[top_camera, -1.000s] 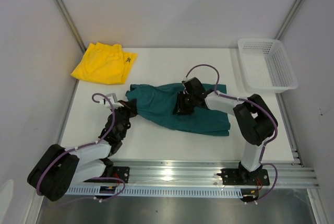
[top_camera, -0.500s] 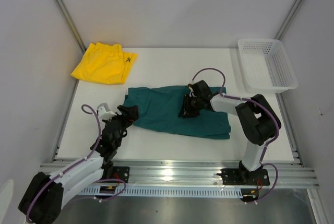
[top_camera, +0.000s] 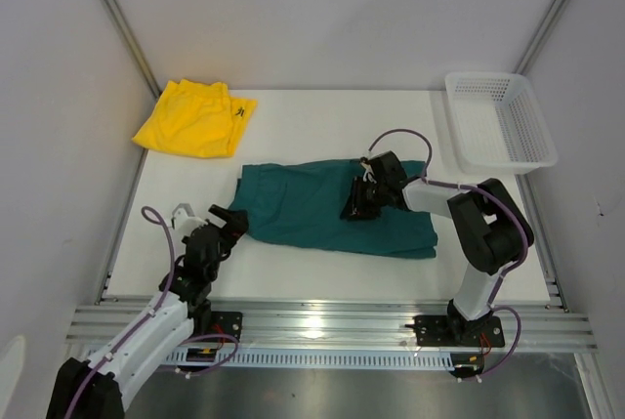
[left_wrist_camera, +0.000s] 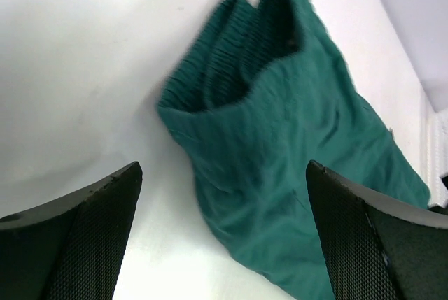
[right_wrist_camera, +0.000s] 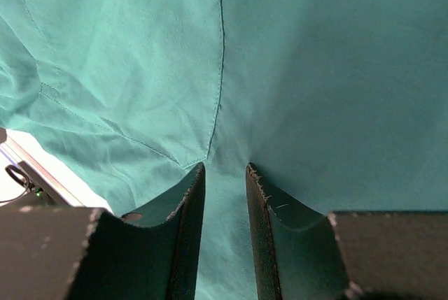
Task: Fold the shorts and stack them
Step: Fold the shorts
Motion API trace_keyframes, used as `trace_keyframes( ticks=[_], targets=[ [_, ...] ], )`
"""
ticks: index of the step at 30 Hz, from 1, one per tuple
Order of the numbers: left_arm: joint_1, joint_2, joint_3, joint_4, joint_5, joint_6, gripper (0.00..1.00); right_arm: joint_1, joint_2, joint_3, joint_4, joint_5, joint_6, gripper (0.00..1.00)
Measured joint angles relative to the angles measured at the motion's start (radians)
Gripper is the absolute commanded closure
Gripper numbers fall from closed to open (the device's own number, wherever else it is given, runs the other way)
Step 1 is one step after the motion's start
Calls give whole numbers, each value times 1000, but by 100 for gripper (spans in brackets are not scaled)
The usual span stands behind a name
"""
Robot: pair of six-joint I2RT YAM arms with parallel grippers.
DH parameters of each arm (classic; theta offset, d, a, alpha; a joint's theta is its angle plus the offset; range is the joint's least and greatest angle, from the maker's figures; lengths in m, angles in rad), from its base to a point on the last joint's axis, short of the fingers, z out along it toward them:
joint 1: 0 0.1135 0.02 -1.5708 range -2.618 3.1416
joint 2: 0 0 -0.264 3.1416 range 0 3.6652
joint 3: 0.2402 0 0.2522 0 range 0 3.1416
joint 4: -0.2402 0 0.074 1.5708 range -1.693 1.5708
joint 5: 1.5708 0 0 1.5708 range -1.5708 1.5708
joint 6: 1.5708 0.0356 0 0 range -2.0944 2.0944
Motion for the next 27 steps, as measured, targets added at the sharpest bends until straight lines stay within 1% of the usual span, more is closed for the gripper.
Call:
trace_keyframes(
  ticks=[2, 6, 9, 12, 16, 19, 27],
  targets=[
    [54, 19, 0, -2, 47, 4, 1, -9, -3, -1, -4, 0, -8, 67],
    [179, 87, 2, -2, 192, 27, 1, -40, -11, -3, -26, 1, -38, 67],
    [231, 123, 17, 16, 282, 45, 1, -64, -19, -3, -46, 3, -61, 67],
    [242, 127, 17, 39, 336, 61, 1, -84, -24, -5, -58, 3, -79, 67],
    [244, 93, 17, 84, 382, 71, 1, -87, -25, -5, -61, 2, -96, 68],
    [245, 98, 19, 122, 416, 82, 1, -87, -25, -5, -61, 1, -100, 68],
    [249, 328, 101, 141, 500, 114, 1, -87, -25, -5, -63, -2, -111, 68]
  ],
)
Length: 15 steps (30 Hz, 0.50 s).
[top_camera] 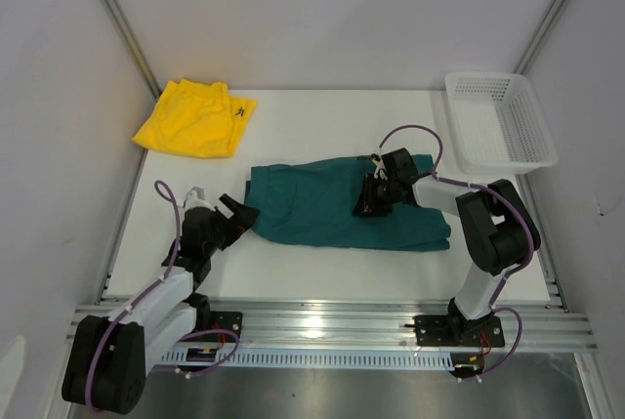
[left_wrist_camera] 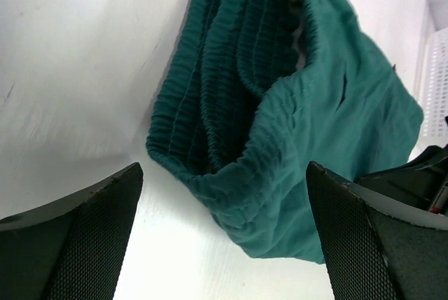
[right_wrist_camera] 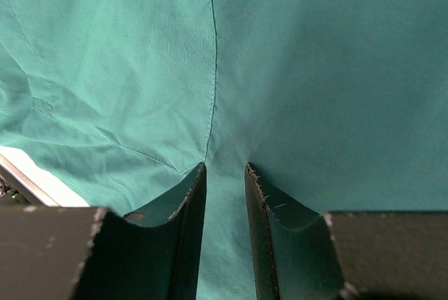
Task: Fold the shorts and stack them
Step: Fold the shorts
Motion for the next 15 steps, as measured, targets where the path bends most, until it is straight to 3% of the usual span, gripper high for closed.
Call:
trace_keyframes(
  ticks=[6, 15],
  targets=[
    [12, 37, -21, 49, 18, -3, 1, 0, 0, 0, -1, -2, -5, 68],
    [57, 281, -22, 352, 71, -56, 1, -1, 0, 1, -5, -2, -11, 68]
  ],
)
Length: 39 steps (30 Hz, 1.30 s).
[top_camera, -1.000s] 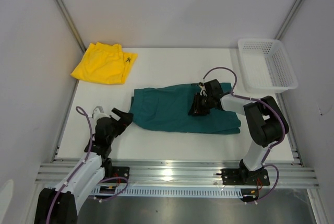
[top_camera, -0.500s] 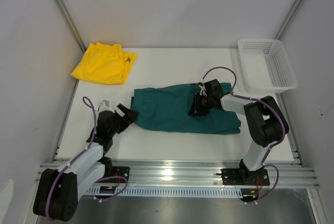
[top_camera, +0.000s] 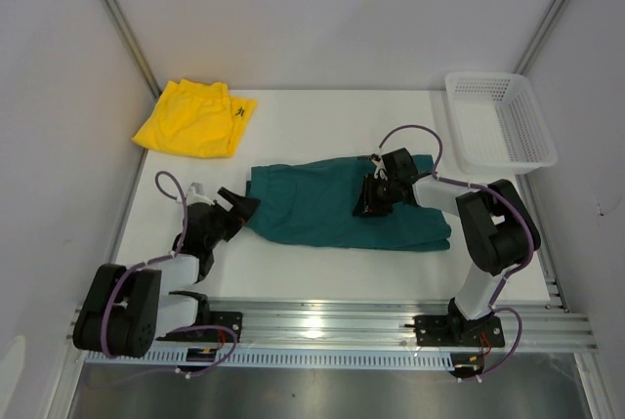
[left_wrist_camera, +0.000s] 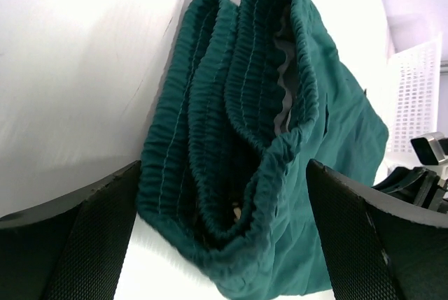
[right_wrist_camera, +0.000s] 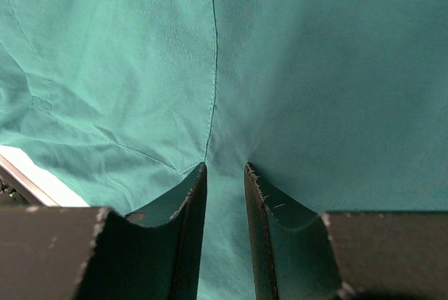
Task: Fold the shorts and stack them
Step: Fold the shorts
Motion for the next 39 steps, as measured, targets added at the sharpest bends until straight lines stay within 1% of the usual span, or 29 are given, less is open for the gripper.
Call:
trace_keyframes(
  ticks=[4, 5, 6, 8, 9, 11, 12, 16, 17, 19, 20, 25, 28, 31, 33, 37, 39],
  targets=[
    [5, 102, -6, 147, 16, -28, 2, 0, 0, 0, 0, 0, 0, 69],
    [6, 129, -9, 188, 24, -34, 5, 0, 0, 0, 0, 0, 0, 69],
    [6, 154, -11, 224, 28, -44, 16, 0, 0, 0, -1, 0, 0, 69],
    [7, 193, -19, 274, 35, -53, 27, -1, 0, 0, -1, 0, 0, 69],
    [8, 214, -24, 299, 42, -53, 38, -1, 0, 0, -2, -1, 0, 69],
    [9, 236, -29, 318, 51, -50, 45, -1, 0, 0, -2, -1, 0, 69],
    [9, 247, -31, 323, 55, -50, 52, -1, 0, 0, -2, -1, 0, 69],
    [9, 272, -33, 342, 62, -49, 68, -1, 0, 0, -3, -1, 0, 69],
    [10, 275, -33, 352, 66, -48, 78, -1, 0, 0, -3, 0, 0, 69],
    [12, 283, -33, 371, 74, -44, 90, 2, 0, 0, -3, 0, 0, 70],
    [13, 288, -33, 381, 79, -40, 100, 4, 0, 0, -3, 0, 0, 70],
    [16, 298, -24, 414, 111, -8, 100, 23, 0, 5, -8, 21, 2, 71],
    [15, 259, -11, 361, 110, 29, 100, 47, 2, 9, -6, 34, 10, 71],
    [6, 124, 10, 230, 82, 86, 100, 76, 13, 20, -5, 35, 23, 71],
    [-12, 23, 41, 114, 42, 130, 100, 94, 25, 32, -3, 34, 35, 71],
    [-84, -191, 146, -125, -53, 227, 100, 127, 58, 62, 10, 23, 66, 71],
    [-112, -261, 216, -229, -96, 277, 100, 142, 79, 79, 21, 8, 84, 71]
  ],
)
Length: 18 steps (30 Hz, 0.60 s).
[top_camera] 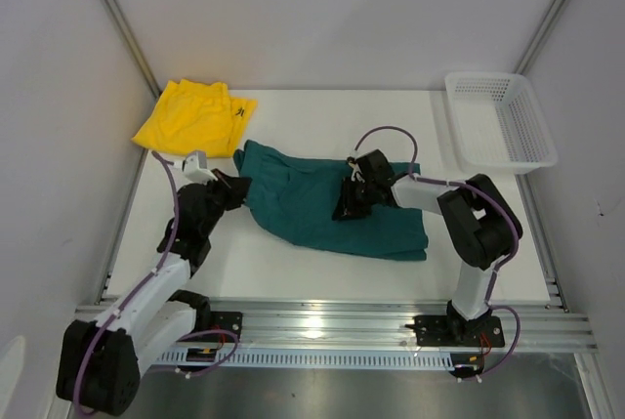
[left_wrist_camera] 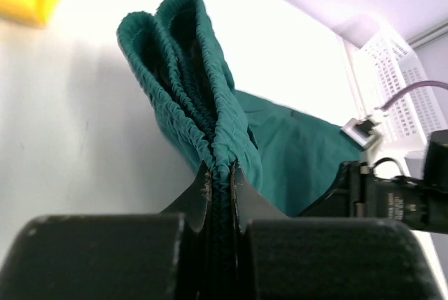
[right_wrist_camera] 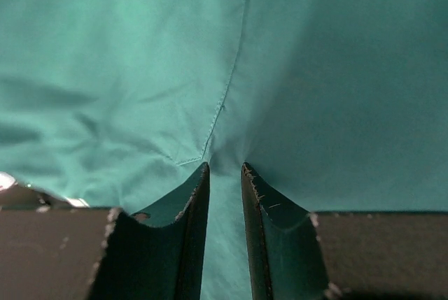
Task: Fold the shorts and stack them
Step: Fold the shorts
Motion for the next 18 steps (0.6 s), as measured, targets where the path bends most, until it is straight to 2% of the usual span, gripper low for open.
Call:
trace_keyframes(
  ticks=[7, 18],
  targets=[
    [-91, -111, 140, -197, -101, 143, 100, 65, 110, 103, 32, -78, 68, 73],
    [-347, -50, 228, -254, -196, 310, 100, 176, 261, 261, 70, -176, 182, 73]
  ],
)
